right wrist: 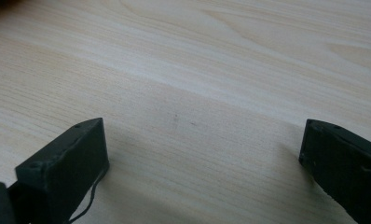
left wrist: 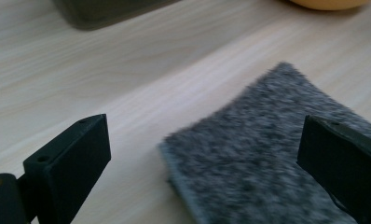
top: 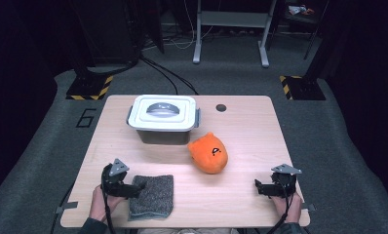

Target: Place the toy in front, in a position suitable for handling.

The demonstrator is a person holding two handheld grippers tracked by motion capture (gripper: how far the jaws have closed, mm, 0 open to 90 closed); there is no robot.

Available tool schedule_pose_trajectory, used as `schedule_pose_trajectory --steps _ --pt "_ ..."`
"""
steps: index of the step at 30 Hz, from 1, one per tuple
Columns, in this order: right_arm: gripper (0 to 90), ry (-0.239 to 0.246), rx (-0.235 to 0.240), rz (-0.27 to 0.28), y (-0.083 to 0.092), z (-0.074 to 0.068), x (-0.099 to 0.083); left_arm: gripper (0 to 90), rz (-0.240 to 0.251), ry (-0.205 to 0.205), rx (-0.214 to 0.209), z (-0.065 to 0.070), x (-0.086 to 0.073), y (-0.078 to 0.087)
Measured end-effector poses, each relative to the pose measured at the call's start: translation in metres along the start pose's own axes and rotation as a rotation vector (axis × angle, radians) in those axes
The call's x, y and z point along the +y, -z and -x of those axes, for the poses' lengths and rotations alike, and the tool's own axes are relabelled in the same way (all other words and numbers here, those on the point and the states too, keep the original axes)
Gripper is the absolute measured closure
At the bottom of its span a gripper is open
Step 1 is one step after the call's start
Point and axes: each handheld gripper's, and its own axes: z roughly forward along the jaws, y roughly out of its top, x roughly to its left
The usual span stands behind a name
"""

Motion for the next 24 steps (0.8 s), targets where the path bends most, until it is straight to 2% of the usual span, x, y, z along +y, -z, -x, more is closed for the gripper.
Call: schedule_pose_trajectory --steps 5,7,12,19,20,21,22,24 --pt "0.0 0.000 0.000 -0.001 0.000 0.000 0.000 2.1 -0.058 -0.043 -0.049 0.024 -0.004 -0.012" --pt "0.0 0.000 0.000 0.000 0.000 0.000 0.000 2.3 -0.088 -0.068 -0.038 0.031 -0.007 -0.017" --pt "0.0 0.000 -0.001 -0.001 0.000 0.000 0.000 4.7 -0.116 -0.066 -0.038 0.038 -0.014 -0.023" --pt "0.0 0.003 0.000 0.000 0.000 0.000 0.000 16.7 -0.129 -0.059 -0.046 0.040 -0.019 -0.025" --pt "0.0 0.003 0.000 0.000 0.000 0.000 0.000 19.2 -0.131 -0.055 -0.060 0.040 -0.019 -0.024" --pt "0.0 0.004 0.000 0.000 0.000 0.000 0.000 22.0 -0.116 -0.046 -0.054 0.041 -0.020 -0.024" --pt "0.0 0.003 0.000 0.000 0.000 0.000 0.000 24.9 -0.123 -0.051 -0.056 0.042 -0.020 -0.023" --pt "0.0 0.002 0.000 0.000 0.000 0.000 0.000 34.7 -0.112 -0.055 -0.067 0.044 -0.020 -0.021"
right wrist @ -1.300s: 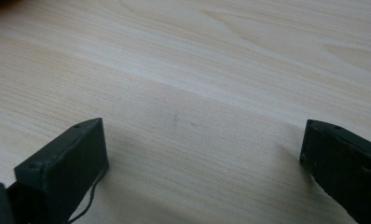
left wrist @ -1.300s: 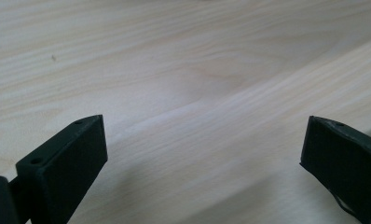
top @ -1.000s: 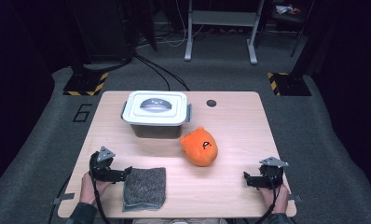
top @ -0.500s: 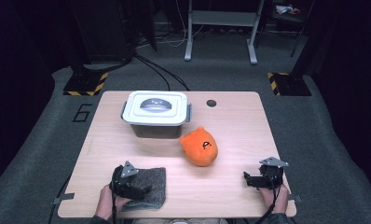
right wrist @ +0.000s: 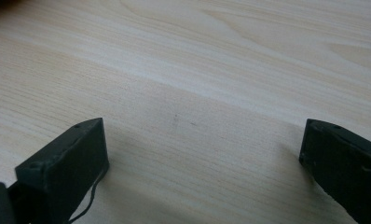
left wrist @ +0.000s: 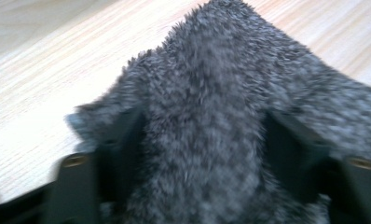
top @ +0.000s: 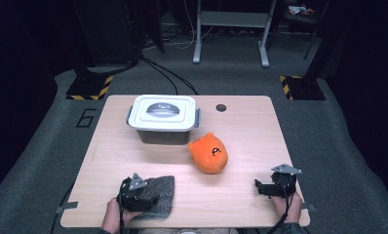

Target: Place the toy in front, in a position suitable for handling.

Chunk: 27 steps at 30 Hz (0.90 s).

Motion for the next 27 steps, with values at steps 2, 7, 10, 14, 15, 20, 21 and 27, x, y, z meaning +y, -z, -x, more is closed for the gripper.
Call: schedule_pose_trajectory --steps 2,7,10,14,15,20,21,27 --pt "0.0 0.000 0.000 0.000 0.000 0.000 0.000 45.3 0.009 0.001 -0.007 0.002 0.000 0.000" --pt "0.0 0.000 0.000 0.001 0.000 0.000 0.000 65.8 0.039 -0.007 -0.032 0.002 -0.002 0.000" --pt "0.0 0.000 0.000 0.000 0.000 0.000 0.000 69.7 0.051 -0.005 -0.058 0.001 -0.003 0.001" --pt "0.0 0.000 0.000 0.000 0.000 0.000 0.000 70.4 0.084 -0.008 -0.083 0.003 0.001 0.003" --pt "0.0 -0.001 0.000 0.000 0.000 0.000 0.000 70.3 0.090 -0.018 -0.089 0.004 0.003 0.004" --pt "0.0 0.000 -0.001 0.001 0.000 0.000 0.000 70.0 0.089 -0.061 -0.136 0.013 0.017 0.000" --pt "0.0 0.000 0.000 0.000 0.000 0.000 0.000 69.9 0.098 -0.064 -0.146 0.016 0.020 -0.002" --pt "0.0 -0.003 -0.001 0.000 0.000 0.000 0.000 69.4 0.092 -0.109 -0.192 0.026 0.035 -0.009"
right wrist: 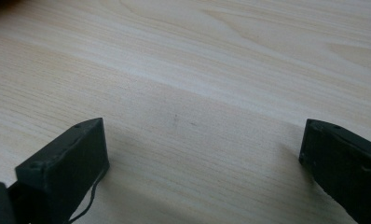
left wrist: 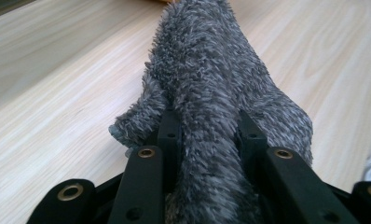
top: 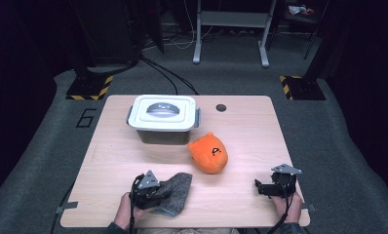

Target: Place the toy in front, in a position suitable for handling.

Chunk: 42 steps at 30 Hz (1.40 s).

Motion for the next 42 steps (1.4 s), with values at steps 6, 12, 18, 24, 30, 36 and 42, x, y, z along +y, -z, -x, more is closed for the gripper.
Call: schedule_pose_trajectory --steps 6,12,18,24,30,36,42 --pt "0.0 0.000 0.000 0.000 0.000 0.000 0.000 68.8 -0.016 -0.044 -0.049 0.010 0.012 -0.014" --pt "0.0 0.001 0.000 -0.002 0.000 0.000 0.000 68.6 -0.021 -0.076 -0.080 0.019 0.022 -0.028" --pt "0.0 0.000 0.001 0.001 0.000 0.000 0.000 68.4 -0.034 -0.101 -0.113 0.024 0.029 -0.042" --pt "0.0 0.000 0.000 0.001 0.000 0.000 0.000 68.0 -0.041 -0.130 -0.141 0.031 0.035 -0.052" --pt "0.0 0.000 0.000 0.001 0.000 0.000 0.000 67.3 -0.058 -0.166 -0.159 0.035 0.042 -0.062" --pt "0.0 0.000 0.000 0.001 0.000 0.000 0.000 66.6 -0.061 -0.188 -0.174 0.040 0.048 -0.074" --pt "0.0 0.000 0.000 0.001 0.000 0.000 0.000 65.7 -0.081 -0.208 -0.197 0.044 0.054 -0.086"
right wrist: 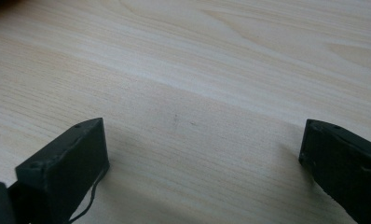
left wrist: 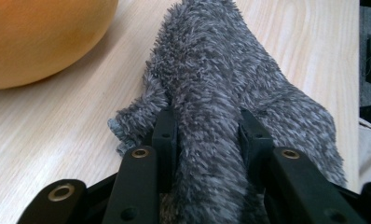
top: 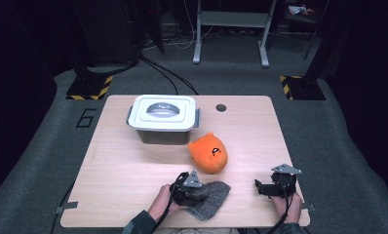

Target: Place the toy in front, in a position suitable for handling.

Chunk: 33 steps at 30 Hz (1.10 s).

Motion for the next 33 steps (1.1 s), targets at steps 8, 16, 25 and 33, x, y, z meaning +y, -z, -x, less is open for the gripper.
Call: schedule_pose_trajectory --steps 8,16,25,33 --pt "0.0 0.000 0.000 0.000 0.000 0.000 0.000 57.2 0.007 -0.010 -0.004 -0.001 0.005 -0.005" --pt "0.0 0.000 0.000 0.000 0.000 0.000 0.000 35.0 0.003 0.010 0.010 -0.003 0.004 0.002" --pt "0.0 0.000 0.000 -0.001 0.000 0.000 0.000 22.8 0.000 0.029 0.034 -0.006 0.002 0.013" --pt "0.0 0.000 0.000 0.000 0.000 0.000 0.000 14.2 0.034 0.059 0.095 -0.010 -0.005 0.034"
